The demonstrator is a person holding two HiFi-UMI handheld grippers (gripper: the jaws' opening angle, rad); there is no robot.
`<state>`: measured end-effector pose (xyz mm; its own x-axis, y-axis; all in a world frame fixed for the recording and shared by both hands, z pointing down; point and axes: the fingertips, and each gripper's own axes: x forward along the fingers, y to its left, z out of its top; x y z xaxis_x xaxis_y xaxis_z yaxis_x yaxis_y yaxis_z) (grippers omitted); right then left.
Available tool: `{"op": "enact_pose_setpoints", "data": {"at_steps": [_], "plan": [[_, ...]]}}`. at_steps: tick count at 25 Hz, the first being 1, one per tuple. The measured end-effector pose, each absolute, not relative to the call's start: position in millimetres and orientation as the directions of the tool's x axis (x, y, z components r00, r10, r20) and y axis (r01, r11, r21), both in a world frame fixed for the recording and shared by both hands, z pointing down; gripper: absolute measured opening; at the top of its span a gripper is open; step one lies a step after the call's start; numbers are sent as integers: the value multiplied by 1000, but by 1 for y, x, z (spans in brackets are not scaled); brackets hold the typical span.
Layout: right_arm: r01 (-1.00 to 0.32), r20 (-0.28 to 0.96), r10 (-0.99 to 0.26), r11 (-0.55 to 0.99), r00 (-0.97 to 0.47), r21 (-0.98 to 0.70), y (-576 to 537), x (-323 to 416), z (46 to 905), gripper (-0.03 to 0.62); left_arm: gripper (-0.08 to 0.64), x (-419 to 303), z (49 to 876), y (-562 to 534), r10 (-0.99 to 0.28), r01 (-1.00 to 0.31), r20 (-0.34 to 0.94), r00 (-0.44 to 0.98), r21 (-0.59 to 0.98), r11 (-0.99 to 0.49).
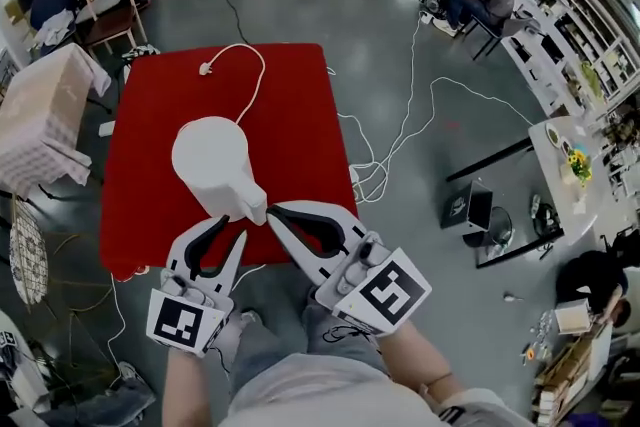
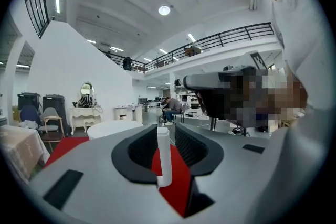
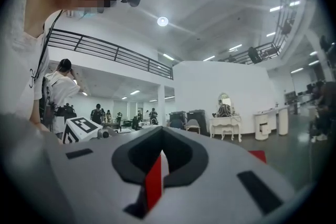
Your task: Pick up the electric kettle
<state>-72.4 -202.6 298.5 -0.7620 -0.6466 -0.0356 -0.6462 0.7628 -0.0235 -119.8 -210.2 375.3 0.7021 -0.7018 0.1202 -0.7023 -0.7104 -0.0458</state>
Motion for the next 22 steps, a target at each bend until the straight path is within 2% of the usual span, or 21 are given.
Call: {"op": "enact_pose_setpoints", "data": {"at_steps": [12,22], "plan": [[-811,1,-811,584,-584,-19,-203,-66,313,6,123,-108,430,-238,-620,-625,159,768,-24,-780],[-871,41,-871,491,-490,15,-192,-51,316,6,130,-78,464,-254,-599,-607,195,776,-22,-794]]}}
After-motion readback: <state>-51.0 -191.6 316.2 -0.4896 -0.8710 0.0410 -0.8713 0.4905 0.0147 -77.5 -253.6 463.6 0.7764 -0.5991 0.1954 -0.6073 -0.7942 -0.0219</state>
